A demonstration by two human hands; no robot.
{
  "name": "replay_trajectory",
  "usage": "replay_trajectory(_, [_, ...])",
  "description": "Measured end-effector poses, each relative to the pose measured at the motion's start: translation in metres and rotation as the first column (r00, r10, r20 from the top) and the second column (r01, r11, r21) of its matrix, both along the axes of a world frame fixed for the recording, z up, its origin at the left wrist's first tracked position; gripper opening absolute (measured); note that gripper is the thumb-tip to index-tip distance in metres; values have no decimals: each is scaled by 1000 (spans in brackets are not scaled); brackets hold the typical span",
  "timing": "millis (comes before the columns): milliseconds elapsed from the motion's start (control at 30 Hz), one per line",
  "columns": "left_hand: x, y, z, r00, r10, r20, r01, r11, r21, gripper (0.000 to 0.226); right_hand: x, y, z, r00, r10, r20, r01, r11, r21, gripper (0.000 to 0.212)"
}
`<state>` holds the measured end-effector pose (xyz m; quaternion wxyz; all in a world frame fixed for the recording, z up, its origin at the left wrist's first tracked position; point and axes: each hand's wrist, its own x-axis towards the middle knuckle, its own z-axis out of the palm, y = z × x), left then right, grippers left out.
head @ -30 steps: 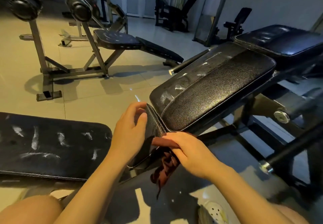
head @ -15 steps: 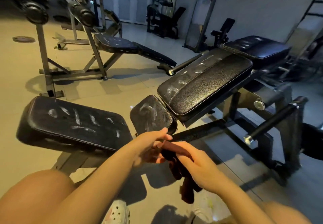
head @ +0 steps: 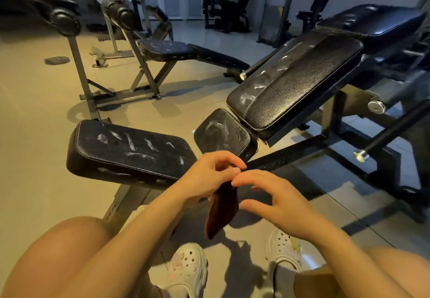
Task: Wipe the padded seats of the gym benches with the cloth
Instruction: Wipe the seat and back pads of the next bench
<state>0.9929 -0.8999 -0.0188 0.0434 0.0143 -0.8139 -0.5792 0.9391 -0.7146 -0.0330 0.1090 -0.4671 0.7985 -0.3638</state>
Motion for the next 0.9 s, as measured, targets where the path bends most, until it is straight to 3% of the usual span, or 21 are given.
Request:
replay_trajectory(100, [5,-8,26,998,0,-66,-4,998,-57,14,2,-10,7,998,-54,45,60,989,-137,41])
replay_trajectory(200, [8,-10,61,993,-68,-101,49,981,-186,17,-8,-10,10,983,-98,157,106,993,-48,53])
replay_trajectory(300, [8,-8,92,980,-175,-94,138,940,-312,21,-16,-15,-1,949,-34,312,22,999,42,36])
replay_trajectory(433, [12,-18,101,978,-151,-145,83,917,-390,22,-19,-19,-14,920,-5,392,-22,998,65,18])
replay_trajectory(600, [9,-43,71,986,-134,-97,84,912,-402,22,-21,-29,-19,786,80,613,-78,997,-30,52])
replay_trajectory(667, [4,-51,58,981,-188,-48,154,904,-400,23,-29,-38,-15,767,137,627,-97,990,-97,47])
replay_trajectory(767, [-2,-59,49,976,-218,-13,197,902,-384,22,-40,-51,-11,807,135,574,-123,991,-59,29])
replay_trajectory(900, [-6,-68,55,976,-215,-18,193,906,-378,22,-54,-61,-24,934,67,350,-153,963,223,21])
